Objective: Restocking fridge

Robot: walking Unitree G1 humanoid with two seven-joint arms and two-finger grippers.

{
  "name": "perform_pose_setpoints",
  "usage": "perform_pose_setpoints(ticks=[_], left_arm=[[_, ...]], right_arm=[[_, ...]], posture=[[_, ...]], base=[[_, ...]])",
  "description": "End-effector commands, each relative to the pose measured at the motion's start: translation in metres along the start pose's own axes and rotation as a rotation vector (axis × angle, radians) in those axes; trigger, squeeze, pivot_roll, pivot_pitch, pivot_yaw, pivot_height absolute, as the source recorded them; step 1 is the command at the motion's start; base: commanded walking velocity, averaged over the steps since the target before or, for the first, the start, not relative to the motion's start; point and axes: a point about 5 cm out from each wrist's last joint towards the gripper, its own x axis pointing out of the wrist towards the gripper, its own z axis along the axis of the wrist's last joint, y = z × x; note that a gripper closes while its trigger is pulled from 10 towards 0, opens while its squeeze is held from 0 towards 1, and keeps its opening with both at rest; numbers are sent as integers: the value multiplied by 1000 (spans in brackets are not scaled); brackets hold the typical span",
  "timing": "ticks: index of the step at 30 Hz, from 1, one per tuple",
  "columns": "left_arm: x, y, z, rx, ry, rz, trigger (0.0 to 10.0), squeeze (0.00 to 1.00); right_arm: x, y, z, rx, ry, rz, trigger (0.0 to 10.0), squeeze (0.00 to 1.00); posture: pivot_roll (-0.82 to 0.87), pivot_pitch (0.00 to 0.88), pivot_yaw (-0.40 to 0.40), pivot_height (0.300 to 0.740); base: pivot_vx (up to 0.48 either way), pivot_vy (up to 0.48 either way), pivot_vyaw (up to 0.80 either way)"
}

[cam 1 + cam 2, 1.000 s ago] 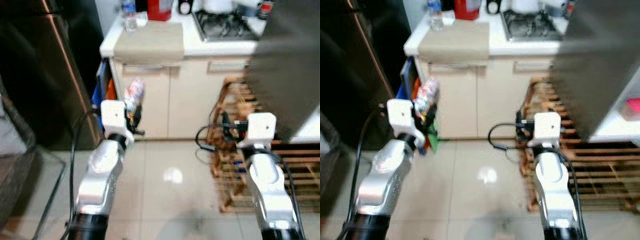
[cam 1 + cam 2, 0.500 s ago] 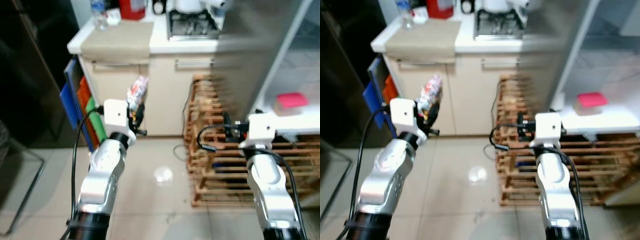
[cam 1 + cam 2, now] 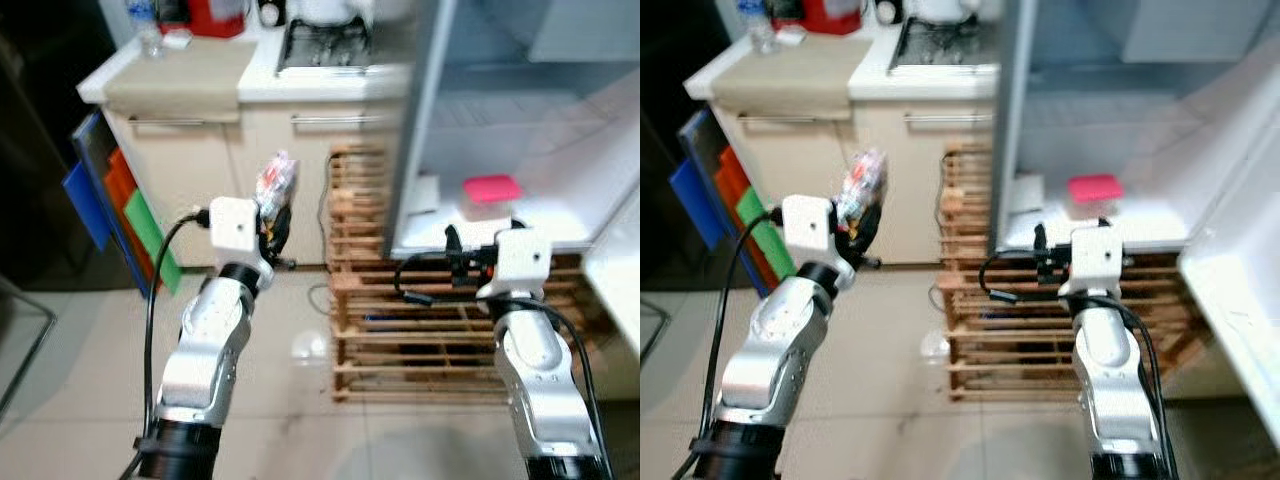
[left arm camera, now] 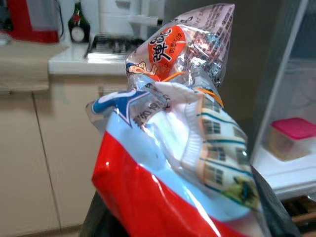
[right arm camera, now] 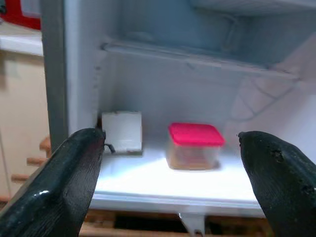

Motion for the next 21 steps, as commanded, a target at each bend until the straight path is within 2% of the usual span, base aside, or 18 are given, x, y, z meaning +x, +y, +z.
perform_pose_setpoints(ticks=[1, 6, 7, 8, 9, 13, 19, 21], left_arm=[[1, 6, 7, 8, -24, 20, 10000, 0], [1, 10, 8, 22, -36, 68, 10000, 0], [0, 11, 9, 24, -38, 70, 10000, 0], [-1, 10, 9, 24, -40, 68, 10000, 0], [-1, 10, 9, 24, -40, 68, 10000, 0], [1, 8, 7, 24, -35, 47, 10000, 0], [8, 3, 8, 40, -32, -1, 10000, 0], [11, 1, 9, 41, -34, -8, 10000, 0]], right_arm=[[0, 2, 2, 6, -12, 9, 10000, 0], [-6, -8, -4, -35, 6, 5, 10000, 0], [-10, -14, -7, -57, 13, 0, 10000, 0], [-19, -31, -15, -94, 50, -31, 10000, 0], [-19, -31, -15, -94, 50, -31, 10000, 0], [-25, -51, -19, -130, 74, -91, 10000, 0], [-22, -54, -17, -149, 64, -156, 10000, 0], [-22, -62, -18, -174, 73, -185, 10000, 0]], posture=[[-131, 0, 64, 740], [-130, 0, 59, 740], [-134, 0, 55, 740], [-135, 0, 54, 740], [-135, 0, 54, 740], [-154, 0, 64, 740], [-165, 0, 84, 740], [-171, 0, 90, 740]], base=[[0, -480, 0], [0, -327, 0], [0, 0, 0], [0, 0, 0], [0, 0, 0], [0, 0, 0], [0, 0, 0], [0, 0, 0]])
